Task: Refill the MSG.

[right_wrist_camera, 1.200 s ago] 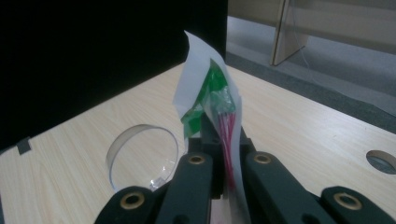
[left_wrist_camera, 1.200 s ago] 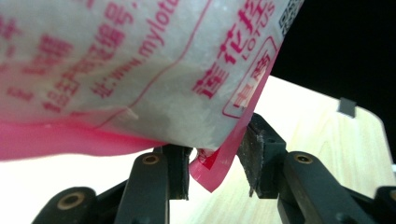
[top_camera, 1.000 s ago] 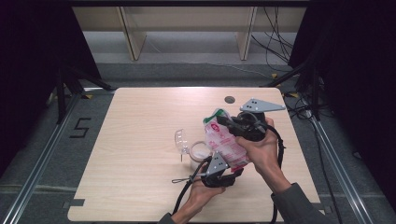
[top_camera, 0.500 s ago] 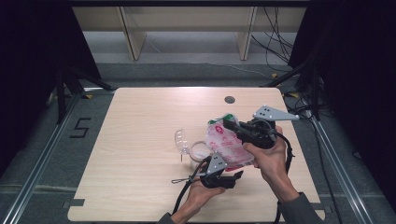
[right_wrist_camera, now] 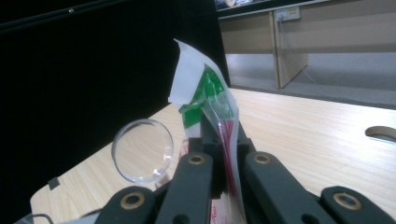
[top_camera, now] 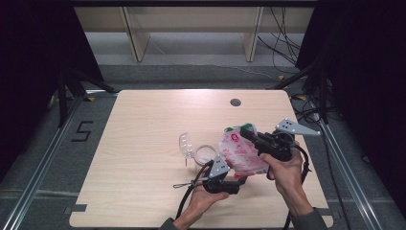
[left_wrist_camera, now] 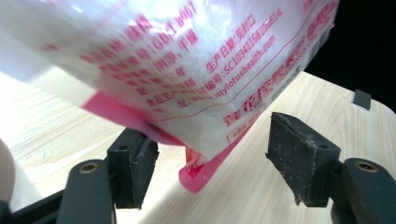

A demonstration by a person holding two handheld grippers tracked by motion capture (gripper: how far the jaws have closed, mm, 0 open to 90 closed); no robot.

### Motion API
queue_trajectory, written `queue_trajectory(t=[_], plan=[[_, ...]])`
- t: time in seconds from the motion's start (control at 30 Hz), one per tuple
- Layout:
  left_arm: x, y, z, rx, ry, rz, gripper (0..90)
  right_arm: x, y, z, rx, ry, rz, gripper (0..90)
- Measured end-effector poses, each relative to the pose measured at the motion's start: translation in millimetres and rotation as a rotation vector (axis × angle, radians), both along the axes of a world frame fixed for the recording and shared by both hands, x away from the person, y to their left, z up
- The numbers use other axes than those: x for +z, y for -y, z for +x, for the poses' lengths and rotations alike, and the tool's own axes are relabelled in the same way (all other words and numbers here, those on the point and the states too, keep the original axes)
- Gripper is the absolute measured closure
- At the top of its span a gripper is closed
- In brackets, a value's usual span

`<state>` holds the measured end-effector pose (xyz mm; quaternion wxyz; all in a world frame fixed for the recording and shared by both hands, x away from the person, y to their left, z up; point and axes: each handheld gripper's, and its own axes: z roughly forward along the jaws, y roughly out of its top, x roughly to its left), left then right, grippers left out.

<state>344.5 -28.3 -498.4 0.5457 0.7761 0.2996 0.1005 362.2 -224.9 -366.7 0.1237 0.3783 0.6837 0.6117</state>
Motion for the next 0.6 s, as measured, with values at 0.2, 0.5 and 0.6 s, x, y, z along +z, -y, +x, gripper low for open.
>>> queue_trajectory(t=[0.2,0.5,0.6], plan=[[0.9,-8.4,-0.7,-0.033,-0.032,-0.009,34.3,-12.7,10.3,-1.1,-0.01,0.009,0.029,90.0],[12.6,-12.4,-19.3,-0.062,-0.008,0.086,33.1,-32.7,31.4,-2.8,-0.029,0.007,0.08,90.0],[16.8,-13.4,-26.8,-0.081,0.001,0.077,32.9,-33.0,33.6,-7.7,-0.023,-0.014,0.095,90.0]])
